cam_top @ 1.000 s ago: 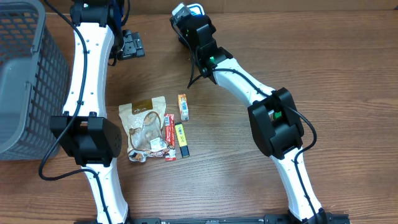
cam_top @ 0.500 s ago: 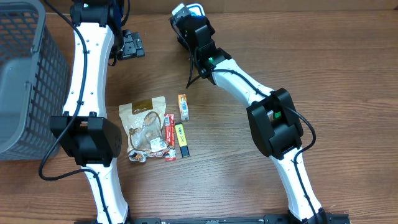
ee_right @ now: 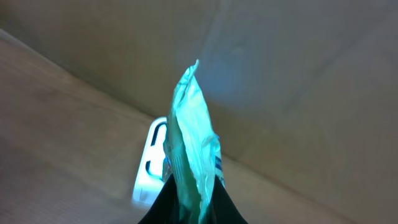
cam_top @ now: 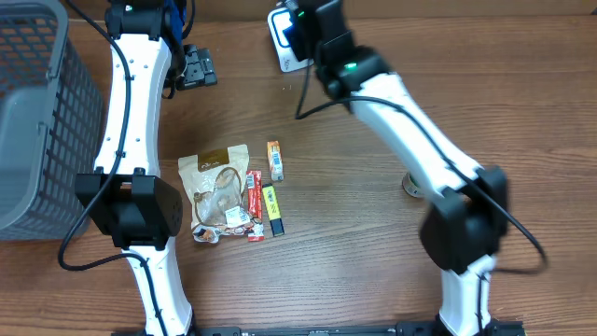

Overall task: Scan the item barcode
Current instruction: 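Carry the wipes pack back down and lower it onto the table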

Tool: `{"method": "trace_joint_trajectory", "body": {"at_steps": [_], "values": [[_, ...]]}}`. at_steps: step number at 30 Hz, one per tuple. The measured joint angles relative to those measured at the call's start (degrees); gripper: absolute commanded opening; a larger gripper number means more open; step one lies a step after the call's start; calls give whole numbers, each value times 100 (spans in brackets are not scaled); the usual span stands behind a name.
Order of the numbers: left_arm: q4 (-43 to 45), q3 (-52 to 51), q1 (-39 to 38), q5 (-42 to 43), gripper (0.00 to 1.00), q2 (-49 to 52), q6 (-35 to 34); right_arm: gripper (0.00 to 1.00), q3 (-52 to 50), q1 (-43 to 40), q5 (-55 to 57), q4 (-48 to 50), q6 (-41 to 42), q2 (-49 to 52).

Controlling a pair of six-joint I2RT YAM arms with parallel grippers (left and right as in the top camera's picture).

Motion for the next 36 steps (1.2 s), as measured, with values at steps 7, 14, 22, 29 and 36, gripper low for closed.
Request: {"method": "trace_joint_trajectory", "body": {"at_steps": [7, 14, 22, 29, 36], "values": [[2, 0, 0, -2, 100, 0, 0, 4, 24, -549, -1491, -3051, 640, -1040], [2, 0, 0, 0, 100, 0, 0, 8, -391, -870, -2586, -4962, 800, -907], [2, 0, 0, 0, 100, 0, 0, 10, -1633, -866, -2874, -4144, 844, -743], [2, 0, 0, 0, 100, 0, 0, 69, -2098, -866, -2927, -3759, 905, -710], [2, 0, 0, 0, 100, 0, 0, 100, -2105, -885, -2977, -3722, 848, -710]]}}
